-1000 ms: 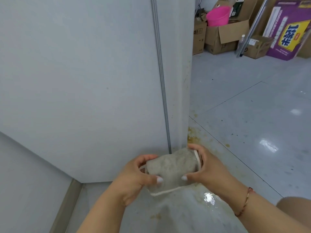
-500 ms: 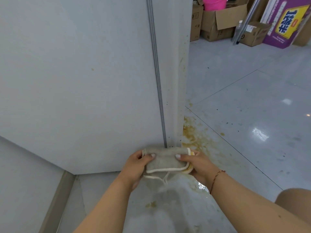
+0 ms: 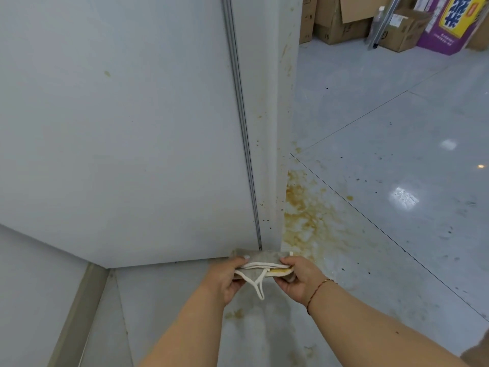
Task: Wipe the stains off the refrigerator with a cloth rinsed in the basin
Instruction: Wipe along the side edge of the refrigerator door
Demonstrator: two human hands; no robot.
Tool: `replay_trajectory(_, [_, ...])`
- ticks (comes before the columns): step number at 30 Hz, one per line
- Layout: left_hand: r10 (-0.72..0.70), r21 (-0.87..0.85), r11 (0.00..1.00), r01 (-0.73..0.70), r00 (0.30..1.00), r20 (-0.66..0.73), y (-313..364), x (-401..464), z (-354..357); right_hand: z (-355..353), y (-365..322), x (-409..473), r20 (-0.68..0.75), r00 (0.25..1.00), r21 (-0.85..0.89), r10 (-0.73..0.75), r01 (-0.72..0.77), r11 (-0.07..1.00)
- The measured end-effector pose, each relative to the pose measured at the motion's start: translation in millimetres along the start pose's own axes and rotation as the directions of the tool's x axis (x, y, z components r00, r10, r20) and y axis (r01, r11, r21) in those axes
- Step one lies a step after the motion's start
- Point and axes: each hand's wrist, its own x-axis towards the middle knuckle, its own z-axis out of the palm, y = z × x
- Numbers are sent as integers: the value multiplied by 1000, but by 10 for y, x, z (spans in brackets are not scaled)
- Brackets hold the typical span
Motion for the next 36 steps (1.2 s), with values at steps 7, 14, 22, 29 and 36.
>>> replay_trajectory(7, [5,11,1000,-4,995,-97,-149,302,31,22,54,256,-69,998,88,6,0,996])
replay_trajectory(14, [-7,-102,995,-5,993,-120,-183,532,119,96,69,488,-107,994,226,-36,59,972])
replay_trajectory(22, [-103,-339,936,93,995,-10,-224,800,212,187,114,870,-131,991,334,-27,70,940])
replay_trajectory(29, [-119,-447,891,82,992,-54,-13,936,333,267,-15,995,-96,995,380,-9,45,924])
replay_trajectory(36, [-127,-508,857,89,991,-41,107,727,369,358,-94,668,-62,998,477,2,28,879])
